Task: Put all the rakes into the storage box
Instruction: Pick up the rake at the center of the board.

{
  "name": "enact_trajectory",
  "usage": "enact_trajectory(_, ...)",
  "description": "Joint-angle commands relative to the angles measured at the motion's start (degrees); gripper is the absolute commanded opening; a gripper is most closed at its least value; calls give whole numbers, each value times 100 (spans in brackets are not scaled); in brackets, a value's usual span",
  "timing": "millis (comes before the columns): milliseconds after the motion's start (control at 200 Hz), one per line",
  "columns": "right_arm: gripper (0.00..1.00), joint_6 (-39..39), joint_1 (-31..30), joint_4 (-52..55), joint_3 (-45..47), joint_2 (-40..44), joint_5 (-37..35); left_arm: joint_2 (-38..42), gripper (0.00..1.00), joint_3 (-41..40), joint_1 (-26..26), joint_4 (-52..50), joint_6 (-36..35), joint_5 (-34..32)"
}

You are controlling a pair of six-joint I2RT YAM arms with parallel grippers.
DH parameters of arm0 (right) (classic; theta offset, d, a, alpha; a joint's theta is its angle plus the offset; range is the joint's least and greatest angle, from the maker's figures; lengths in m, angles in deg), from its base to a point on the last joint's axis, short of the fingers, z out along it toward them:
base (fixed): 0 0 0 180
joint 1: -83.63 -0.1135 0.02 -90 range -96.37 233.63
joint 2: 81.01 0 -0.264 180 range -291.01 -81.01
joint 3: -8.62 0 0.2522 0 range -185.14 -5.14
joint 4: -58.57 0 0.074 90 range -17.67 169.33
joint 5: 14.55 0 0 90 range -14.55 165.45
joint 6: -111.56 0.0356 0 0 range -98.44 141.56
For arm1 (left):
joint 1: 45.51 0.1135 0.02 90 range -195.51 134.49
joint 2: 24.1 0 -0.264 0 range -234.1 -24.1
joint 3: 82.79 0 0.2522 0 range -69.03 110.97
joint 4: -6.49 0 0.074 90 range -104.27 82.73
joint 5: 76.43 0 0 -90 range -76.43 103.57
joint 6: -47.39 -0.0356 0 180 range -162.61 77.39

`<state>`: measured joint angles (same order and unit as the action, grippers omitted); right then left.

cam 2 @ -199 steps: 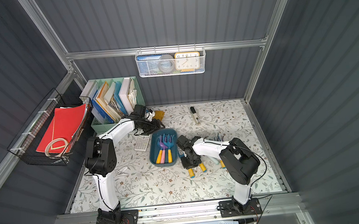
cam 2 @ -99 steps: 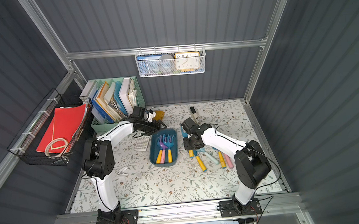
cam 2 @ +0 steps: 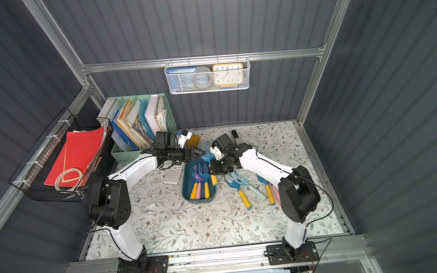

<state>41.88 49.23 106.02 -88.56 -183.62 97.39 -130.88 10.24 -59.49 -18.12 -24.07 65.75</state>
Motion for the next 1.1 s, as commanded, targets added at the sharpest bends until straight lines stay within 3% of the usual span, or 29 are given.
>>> enact_trajectory(0,0,-309,-119,29,-283,-119,423,-77,72,62,18,30,-137,213)
enact_trajectory(65,0,-373,-176,138,-395,-223,425,-117,61,94,22,5,-116,206)
enact_trajectory(250,0,-355,-215,271,-475,-395,180,-146,17,73,46,-4,-80,185)
enact_trajectory(330,0,-323,-209,286,-457,-400,65,-152,7,61,53,-10,-62,178)
enact_trajectory(390,2,-290,-208,278,-426,-387,-64,-180,5,43,68,-22,-53,175)
enact_trajectory(475,39,-163,-216,341,-399,-383,-484,-245,5,36,79,-102,-93,163)
enact_trajectory(530,49,-100,-203,363,-366,-355,-707,-315,5,36,78,-217,-201,136)
enact_trajectory(670,50,14,-191,244,-160,-242,-1205,-549,5,44,79,-582,-442,65)
enact_trajectory(911,50,60,-189,171,10,-162,-1275,-817,6,95,79,-861,-604,90)
enact_trajectory(1021,50,77,-175,170,46,-141,-1315,-927,14,117,79,-1135,-743,30)
enact_trajectory(1096,50,93,-176,149,101,-128,-1332,-1037,26,115,79,-1363,-863,-38)
